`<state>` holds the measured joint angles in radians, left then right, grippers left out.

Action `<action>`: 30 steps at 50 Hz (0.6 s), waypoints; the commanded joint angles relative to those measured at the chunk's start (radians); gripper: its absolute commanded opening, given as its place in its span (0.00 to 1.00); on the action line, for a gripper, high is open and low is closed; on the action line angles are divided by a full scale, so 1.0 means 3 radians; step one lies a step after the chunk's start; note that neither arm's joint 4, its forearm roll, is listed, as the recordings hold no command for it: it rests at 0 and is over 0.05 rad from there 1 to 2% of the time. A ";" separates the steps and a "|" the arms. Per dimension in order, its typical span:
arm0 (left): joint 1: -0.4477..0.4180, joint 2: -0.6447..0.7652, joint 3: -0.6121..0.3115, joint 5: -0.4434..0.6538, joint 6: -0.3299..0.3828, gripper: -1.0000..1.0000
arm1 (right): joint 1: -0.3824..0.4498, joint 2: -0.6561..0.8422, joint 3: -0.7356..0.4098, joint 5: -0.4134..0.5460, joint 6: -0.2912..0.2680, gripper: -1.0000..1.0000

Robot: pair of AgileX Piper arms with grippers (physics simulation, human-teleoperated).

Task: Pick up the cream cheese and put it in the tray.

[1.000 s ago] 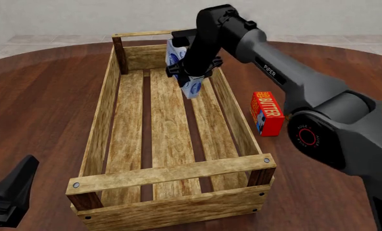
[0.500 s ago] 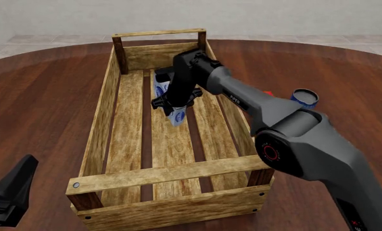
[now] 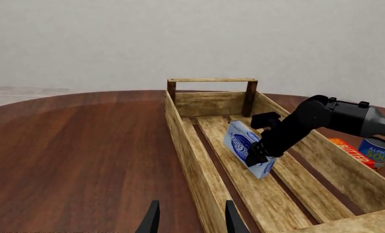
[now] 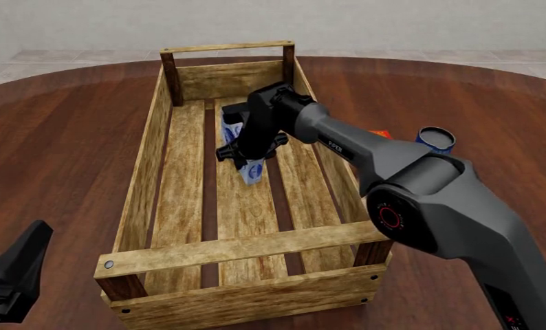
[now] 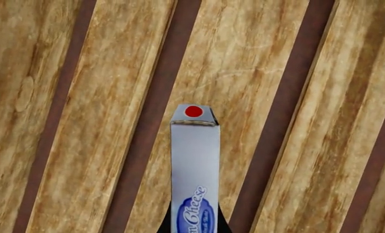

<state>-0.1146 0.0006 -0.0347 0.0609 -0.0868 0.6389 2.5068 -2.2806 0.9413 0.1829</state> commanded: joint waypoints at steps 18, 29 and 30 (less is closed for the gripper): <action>-0.0025 0.0000 -0.0008 -0.0010 0.0007 1.00 | 0.0068 -0.0223 0.0447 -0.0121 -0.0146 1.00; -0.0046 -0.0001 -0.0002 -0.0023 0.0022 1.00 | 0.0053 -0.0570 0.0584 -0.0026 -0.0205 1.00; -0.0046 -0.0001 -0.0001 -0.0024 0.0023 1.00 | 0.0053 -0.0571 0.0586 -0.0027 -0.0205 1.00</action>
<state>-0.1257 0.0004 -0.0366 0.0564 -0.0822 0.6547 2.4045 -2.1474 0.9179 0.1361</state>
